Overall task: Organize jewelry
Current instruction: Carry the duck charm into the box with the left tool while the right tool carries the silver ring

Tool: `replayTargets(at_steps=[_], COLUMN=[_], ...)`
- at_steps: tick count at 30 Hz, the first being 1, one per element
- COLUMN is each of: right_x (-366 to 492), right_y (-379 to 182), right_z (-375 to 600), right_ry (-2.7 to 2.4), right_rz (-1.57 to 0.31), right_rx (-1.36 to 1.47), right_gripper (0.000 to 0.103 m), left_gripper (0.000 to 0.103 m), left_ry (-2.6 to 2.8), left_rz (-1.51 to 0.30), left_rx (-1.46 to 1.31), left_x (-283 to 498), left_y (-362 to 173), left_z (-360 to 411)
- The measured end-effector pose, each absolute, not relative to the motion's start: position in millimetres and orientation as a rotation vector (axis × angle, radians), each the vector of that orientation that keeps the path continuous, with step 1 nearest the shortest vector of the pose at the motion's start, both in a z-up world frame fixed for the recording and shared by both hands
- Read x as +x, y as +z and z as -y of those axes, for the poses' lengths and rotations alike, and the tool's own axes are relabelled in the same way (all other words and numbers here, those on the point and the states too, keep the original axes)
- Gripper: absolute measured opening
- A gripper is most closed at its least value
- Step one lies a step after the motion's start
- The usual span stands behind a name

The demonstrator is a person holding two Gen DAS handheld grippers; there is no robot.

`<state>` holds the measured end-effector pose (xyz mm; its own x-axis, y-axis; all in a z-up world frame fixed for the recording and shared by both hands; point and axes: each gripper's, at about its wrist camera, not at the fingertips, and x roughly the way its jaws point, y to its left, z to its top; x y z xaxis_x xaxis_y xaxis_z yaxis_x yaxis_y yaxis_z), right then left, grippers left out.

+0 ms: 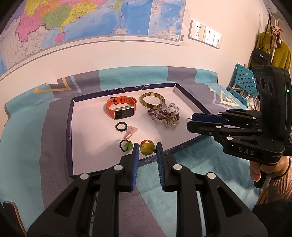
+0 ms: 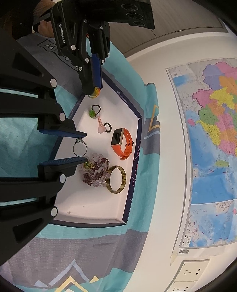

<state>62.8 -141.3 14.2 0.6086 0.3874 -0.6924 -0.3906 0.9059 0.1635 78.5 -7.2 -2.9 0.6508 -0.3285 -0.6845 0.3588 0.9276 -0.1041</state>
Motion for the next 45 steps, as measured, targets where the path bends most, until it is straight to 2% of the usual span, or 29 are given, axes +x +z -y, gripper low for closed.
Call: replayTargets(at_steps=[45], right_x=[87], right_y=[-5], right_z=[137], right_ry=[0.42], right_rz=[-0.845], right_rx=[-0.013], right_gripper=[0.02], left_gripper=[0.02], left_ry=[-0.345], left_rz=[-0.846], left_rx=[0.033], left_x=[111], left_y=[-28], left_z=[10])
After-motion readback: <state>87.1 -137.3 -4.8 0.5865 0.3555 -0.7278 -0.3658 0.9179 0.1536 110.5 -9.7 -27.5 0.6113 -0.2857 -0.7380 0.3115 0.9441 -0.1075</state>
